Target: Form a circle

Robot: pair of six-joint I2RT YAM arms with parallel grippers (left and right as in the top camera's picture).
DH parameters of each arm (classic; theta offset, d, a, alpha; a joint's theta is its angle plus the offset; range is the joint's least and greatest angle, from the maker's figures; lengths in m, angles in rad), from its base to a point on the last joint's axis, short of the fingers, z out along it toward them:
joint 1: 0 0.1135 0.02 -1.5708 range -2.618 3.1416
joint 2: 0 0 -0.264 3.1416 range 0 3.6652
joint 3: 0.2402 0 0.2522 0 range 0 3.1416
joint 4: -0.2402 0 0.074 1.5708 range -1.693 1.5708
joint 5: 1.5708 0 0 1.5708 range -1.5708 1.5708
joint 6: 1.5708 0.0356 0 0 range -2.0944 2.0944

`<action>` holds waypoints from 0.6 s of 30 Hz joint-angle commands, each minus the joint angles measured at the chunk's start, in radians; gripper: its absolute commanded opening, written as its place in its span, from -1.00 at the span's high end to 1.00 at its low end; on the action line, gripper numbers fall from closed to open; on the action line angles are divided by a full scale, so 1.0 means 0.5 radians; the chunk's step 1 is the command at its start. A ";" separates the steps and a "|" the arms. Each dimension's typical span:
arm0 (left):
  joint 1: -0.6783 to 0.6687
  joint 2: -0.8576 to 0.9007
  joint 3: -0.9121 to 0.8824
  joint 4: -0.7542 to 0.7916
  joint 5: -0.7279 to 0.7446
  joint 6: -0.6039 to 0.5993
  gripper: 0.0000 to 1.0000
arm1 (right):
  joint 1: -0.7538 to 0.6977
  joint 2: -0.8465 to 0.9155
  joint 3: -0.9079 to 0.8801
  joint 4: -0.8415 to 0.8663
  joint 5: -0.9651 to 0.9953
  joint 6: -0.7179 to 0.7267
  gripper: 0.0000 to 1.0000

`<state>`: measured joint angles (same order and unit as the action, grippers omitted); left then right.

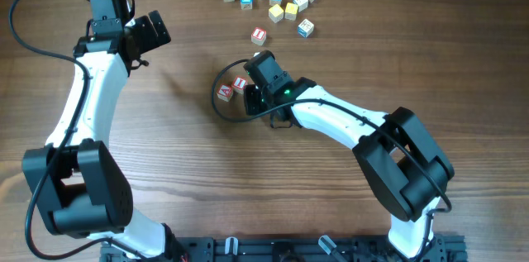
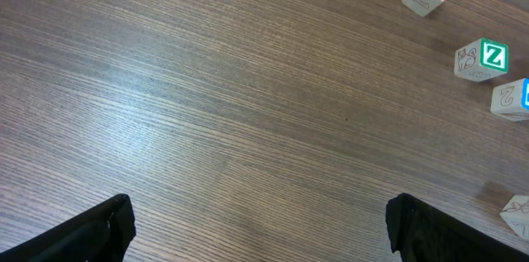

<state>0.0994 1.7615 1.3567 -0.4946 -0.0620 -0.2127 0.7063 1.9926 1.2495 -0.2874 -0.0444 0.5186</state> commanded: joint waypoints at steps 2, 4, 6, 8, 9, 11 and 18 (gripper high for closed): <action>0.002 -0.018 0.010 0.000 0.001 -0.018 -1.00 | 0.007 0.028 0.002 0.010 -0.001 0.017 0.13; 0.002 -0.018 0.010 0.000 0.001 -0.018 -1.00 | 0.007 0.030 0.002 0.014 -0.001 0.017 0.13; 0.002 -0.018 0.010 0.000 0.001 -0.018 -1.00 | 0.007 0.034 0.002 0.024 -0.001 0.016 0.13; 0.002 -0.018 0.010 0.000 0.001 -0.018 -1.00 | 0.007 0.066 0.002 0.041 -0.002 0.018 0.13; 0.002 -0.018 0.010 0.000 0.002 -0.017 -1.00 | 0.007 0.076 0.002 0.045 -0.002 0.018 0.13; 0.002 -0.018 0.010 0.000 0.001 -0.018 -1.00 | 0.007 0.077 0.002 0.051 -0.003 0.018 0.14; 0.002 -0.018 0.010 0.000 0.001 -0.018 -1.00 | 0.007 0.077 0.002 0.065 -0.003 0.018 0.34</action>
<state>0.0994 1.7615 1.3567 -0.4946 -0.0620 -0.2127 0.7063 2.0125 1.2495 -0.2634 -0.0441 0.5259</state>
